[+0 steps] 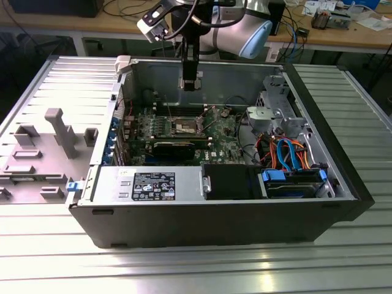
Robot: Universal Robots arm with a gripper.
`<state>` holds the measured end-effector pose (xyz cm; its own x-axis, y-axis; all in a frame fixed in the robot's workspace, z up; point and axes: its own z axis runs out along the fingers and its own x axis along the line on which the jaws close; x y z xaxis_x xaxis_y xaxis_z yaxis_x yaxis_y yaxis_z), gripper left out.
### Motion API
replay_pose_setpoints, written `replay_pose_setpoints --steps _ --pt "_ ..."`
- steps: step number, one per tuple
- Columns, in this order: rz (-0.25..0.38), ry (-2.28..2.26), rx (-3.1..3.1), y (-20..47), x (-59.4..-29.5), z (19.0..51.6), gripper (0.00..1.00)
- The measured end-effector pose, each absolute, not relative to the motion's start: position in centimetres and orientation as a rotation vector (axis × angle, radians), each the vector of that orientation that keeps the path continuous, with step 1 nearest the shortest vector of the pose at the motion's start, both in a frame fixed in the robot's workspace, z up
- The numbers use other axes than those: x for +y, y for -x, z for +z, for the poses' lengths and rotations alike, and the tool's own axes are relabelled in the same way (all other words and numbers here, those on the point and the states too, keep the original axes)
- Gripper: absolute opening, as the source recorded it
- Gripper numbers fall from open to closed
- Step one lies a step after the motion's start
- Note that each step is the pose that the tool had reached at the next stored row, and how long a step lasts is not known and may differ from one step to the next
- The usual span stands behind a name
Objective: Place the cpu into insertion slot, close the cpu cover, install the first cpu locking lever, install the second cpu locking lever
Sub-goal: 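Place the cpu into insertion slot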
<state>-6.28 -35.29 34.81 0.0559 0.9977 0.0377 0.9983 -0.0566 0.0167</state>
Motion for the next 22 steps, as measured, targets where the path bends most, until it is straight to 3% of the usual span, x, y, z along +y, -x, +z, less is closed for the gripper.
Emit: replay_pose_setpoints --steps 22 --pt "-0.058 2.194 -2.227 6.2 -34.5 29.7 0.53"
